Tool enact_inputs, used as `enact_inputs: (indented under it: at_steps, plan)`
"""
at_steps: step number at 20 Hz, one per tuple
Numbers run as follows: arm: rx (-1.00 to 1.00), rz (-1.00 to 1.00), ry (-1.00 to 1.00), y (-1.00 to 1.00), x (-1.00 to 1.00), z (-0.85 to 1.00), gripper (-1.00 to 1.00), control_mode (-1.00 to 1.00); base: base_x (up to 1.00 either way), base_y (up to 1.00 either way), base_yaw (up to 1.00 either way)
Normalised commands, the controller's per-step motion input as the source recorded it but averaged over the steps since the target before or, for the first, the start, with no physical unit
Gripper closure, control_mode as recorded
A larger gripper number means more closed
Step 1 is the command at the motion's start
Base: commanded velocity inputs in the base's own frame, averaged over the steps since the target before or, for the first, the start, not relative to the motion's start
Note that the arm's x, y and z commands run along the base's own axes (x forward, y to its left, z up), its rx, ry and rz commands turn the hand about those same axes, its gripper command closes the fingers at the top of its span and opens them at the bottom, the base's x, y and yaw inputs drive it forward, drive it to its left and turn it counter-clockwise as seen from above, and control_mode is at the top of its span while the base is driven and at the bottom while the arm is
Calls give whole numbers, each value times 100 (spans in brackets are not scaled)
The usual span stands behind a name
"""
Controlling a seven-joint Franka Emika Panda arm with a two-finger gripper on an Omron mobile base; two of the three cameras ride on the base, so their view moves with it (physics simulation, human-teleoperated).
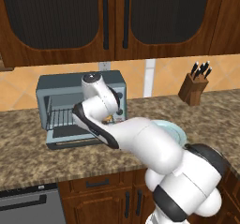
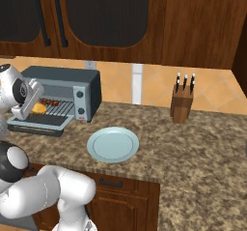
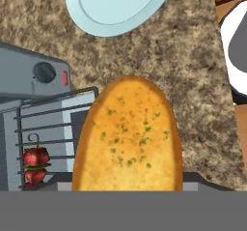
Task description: Pick up the kebab skewer and baguette bread, and place them inside the toaster oven. Close the toaster oven door and start by setting the timer.
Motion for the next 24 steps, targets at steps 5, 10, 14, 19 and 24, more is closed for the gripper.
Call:
enact_inputs:
  at_steps: [5,10,14,19,24]
  plan:
    - [0,0,-4,33,31,-11,100,-100,0,0,0]
    - [0,0,-22,6,35,-3,100,-100,0,0,0]
    - [0,0,-24,3,39,-15,100,-100,0,0,0]
    - [0,0,-2,13,35,0,100,-100,0,0,0]
    - [0,0,1,24,36,0,100,-100,0,0,0]
